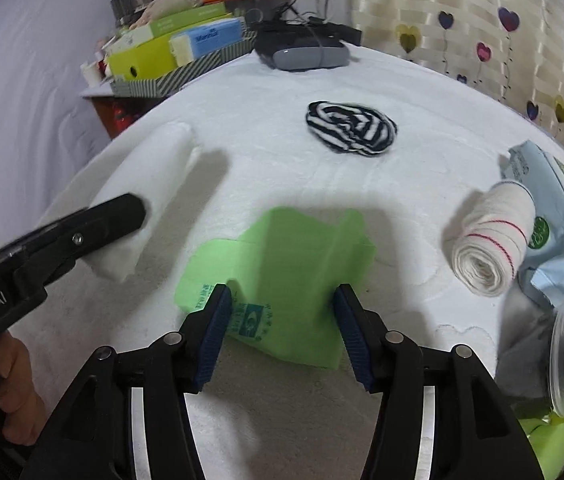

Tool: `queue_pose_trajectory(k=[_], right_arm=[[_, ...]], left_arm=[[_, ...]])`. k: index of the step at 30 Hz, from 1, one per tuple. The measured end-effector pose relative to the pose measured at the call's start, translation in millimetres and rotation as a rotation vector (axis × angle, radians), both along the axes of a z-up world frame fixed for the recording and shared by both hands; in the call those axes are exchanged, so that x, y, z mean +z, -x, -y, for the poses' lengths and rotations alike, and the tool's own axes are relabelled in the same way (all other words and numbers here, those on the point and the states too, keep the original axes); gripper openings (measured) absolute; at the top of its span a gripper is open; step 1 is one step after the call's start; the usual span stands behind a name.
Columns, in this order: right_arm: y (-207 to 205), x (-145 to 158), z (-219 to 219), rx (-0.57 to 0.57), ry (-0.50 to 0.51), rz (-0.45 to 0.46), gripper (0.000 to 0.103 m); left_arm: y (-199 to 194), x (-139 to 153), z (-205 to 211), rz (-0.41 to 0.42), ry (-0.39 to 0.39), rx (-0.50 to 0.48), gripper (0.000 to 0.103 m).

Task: Organize soft objects
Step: 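Lift the white towel roll with the left gripper while the right gripper grasps the green cloth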

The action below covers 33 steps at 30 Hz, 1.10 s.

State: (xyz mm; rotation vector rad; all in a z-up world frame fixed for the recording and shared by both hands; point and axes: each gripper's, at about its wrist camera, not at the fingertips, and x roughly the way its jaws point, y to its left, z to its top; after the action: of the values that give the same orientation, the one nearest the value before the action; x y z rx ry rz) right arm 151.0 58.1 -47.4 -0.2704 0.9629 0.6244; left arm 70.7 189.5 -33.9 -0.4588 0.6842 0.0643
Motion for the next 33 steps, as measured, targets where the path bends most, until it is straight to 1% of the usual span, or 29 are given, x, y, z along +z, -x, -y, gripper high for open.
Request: queue_pose_trajectory(k=[1,3,6,9,10,11,12,14,17,20,26,33], right_arm=[[2,-1,-1,0.011,0.017,0.018,0.054],[2,-1,0,0.01,0.02,0.027,0.054],[1,-1,6,-0.026,0.035,0.038,0.054],[0,-2,11,-0.042,0.018,0.023,0.054],[2,-2,9,-0.035,0.027,0.031,0.05],[4,-1,7,-0.023,0.026,0.037,0.039],[8,0,5,-0.006,0.029,0.048,0.033],[12,1,1,0.022,0.038,0.062,0.012],[16,2,-1,0.041,0.035,0.068,0.01],[17,6,6,0.045,-0.013,0.058,0.009],[30,30,17,0.055,-0.066,0.112,0.009],[48,56,44,0.047,-0.143,0.16,0.009]], left_arm=[[0,0,0,0.0,-0.001,-0.001,0.021],[1,1,1,0.001,-0.002,0.0,0.021],[1,2,1,0.003,-0.006,0.001,0.021],[2,2,2,0.001,-0.007,0.002,0.021],[2,2,2,0.002,-0.006,0.001,0.021],[2,2,2,0.003,-0.007,0.001,0.021],[2,3,3,0.003,-0.009,0.0,0.021],[3,3,3,0.004,-0.009,-0.001,0.021],[6,6,5,0.007,-0.015,-0.002,0.021],[7,7,6,0.006,-0.016,-0.001,0.021],[14,17,15,0.02,-0.033,-0.011,0.021],[25,37,40,0.037,-0.088,-0.027,0.021]])
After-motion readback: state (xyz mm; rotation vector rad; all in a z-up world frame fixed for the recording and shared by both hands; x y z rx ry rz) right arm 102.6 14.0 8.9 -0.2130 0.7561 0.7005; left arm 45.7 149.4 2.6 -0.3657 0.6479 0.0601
